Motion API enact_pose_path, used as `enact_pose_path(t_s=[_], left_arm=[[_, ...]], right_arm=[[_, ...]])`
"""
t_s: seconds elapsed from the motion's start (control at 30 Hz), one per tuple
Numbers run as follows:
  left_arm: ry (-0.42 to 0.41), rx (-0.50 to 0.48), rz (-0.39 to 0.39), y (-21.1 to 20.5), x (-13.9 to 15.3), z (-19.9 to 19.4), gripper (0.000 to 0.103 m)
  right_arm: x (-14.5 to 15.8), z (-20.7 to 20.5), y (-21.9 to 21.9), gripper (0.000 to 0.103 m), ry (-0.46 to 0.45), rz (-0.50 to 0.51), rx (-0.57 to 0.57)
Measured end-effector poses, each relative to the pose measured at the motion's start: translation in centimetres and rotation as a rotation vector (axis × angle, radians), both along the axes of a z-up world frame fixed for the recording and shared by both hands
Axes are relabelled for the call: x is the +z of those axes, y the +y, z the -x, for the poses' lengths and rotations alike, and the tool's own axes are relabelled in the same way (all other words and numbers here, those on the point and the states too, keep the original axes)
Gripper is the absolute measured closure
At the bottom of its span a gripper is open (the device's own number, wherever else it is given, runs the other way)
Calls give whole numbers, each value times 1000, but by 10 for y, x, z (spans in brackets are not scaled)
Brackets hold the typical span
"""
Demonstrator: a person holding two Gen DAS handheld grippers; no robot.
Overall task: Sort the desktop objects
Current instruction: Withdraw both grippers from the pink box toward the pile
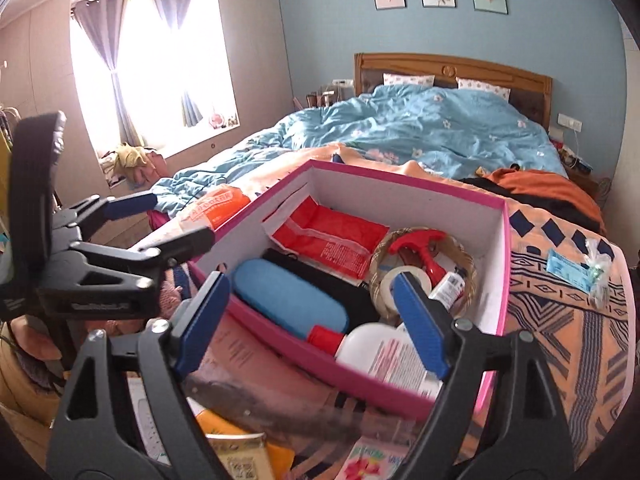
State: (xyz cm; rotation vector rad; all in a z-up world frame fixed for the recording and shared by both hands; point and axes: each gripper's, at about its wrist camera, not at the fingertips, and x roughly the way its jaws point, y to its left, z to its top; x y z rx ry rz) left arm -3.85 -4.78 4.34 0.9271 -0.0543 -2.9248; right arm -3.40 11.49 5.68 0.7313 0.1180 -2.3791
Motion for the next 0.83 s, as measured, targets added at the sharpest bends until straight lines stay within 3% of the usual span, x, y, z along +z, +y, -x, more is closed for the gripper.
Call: enact_pose_path(t_s=[0.17, 0.4, 0.83], left_arm=[[-39, 7, -49, 2, -15, -23, 0], [-86, 29, -81, 1, -30, -46, 0], [-117, 24, -38, 17, -47, -70, 0]], right_arm=[[-10, -39, 3, 3, 38, -10, -31], [-29, -67, 8, 2, 15, -26, -41], [-54, -76, 9, 2, -63, -6, -43]])
